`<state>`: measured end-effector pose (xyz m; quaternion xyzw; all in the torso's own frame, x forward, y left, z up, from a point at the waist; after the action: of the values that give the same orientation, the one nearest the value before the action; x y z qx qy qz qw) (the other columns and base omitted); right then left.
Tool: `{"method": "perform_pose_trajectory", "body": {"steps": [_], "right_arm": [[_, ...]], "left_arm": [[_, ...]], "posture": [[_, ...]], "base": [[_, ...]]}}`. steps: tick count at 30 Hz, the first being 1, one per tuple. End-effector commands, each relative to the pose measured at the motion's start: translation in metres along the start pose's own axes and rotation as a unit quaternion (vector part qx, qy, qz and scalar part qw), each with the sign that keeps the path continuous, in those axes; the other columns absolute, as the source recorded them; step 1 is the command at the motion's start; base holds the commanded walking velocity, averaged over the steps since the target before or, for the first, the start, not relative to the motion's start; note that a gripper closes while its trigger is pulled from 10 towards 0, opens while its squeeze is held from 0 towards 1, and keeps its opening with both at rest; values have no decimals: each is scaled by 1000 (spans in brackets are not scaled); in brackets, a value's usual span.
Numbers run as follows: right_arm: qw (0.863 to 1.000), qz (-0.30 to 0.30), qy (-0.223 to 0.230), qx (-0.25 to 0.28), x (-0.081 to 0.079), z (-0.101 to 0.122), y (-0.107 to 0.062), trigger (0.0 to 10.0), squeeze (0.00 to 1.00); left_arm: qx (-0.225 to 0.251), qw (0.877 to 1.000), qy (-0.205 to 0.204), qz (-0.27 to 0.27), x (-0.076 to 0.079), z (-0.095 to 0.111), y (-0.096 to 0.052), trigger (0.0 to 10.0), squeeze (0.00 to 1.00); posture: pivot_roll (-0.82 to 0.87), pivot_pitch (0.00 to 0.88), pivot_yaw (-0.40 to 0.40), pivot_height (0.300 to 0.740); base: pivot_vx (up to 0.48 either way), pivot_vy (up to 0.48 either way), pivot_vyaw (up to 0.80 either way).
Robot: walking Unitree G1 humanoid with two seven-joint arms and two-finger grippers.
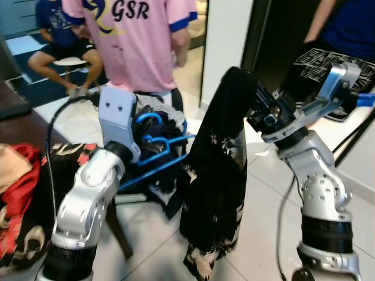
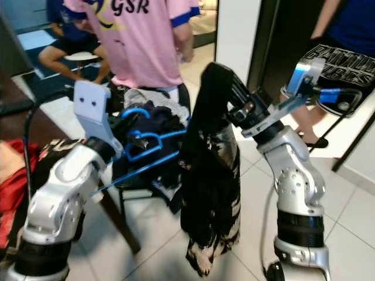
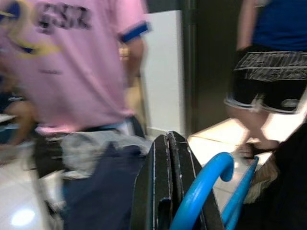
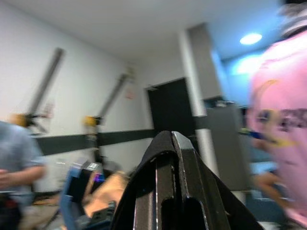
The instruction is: Hang hanger
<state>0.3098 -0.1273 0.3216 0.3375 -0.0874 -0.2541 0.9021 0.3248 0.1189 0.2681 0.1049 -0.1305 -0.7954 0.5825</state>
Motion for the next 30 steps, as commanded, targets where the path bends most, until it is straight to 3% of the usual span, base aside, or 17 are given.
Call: {"method": "perform_pose_trajectory", "body": {"steps": [1, 4, 6, 9, 22, 30], "right_arm": [[1000, 15, -5, 18, -4, 10, 3, 0, 0], [999, 34, -8, 31, -6, 16, 14, 0, 0], [999, 34, -8, 31, -6, 16, 14, 0, 0], [998, 51, -18, 36, -6, 21, 27, 0, 0], [995, 90, -20, 27, -15, 19, 41, 0, 0], [996, 86, -22, -6, -15, 2, 37, 0, 0]], "left_arm": [[2, 1000, 6, 1, 0, 1, 2, 10000, 0], [29, 999, 17, -1, 2, 18, 16, 10000, 0], [29, 999, 17, -1, 2, 18, 16, 10000, 0], [45, 999, 25, -3, 3, 30, 24, 10000, 0], [35, 999, 27, 9, 8, 21, 18, 10000, 0], [27, 998, 48, 38, -11, 20, 11, 10000, 0]], "posture": [[38, 0, -1, 740], [43, 4, 1, 740], [43, 4, 1, 740], [49, 0, -15, 740], [51, 0, -34, 740], [56, 0, -39, 740]], "base": [[0, 0, 625], [0, 0, 625], [0, 0, 625], [0, 0, 623], [0, 0, 624], [0, 0, 625]]}}
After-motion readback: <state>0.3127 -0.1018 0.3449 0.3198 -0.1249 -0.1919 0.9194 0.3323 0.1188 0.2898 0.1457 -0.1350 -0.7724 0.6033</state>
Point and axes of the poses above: a point about 5 cm out from each wrist's last joint towards the gripper, its own y axis pointing out of the wrist towards the gripper, its own z axis along the axis of the wrist's last joint, x = y × z, the point moved 3 cm from there along y, pointing out of the wrist towards the gripper, and after that the axes turned 5 degrees about -y, right-handed, at the moved point
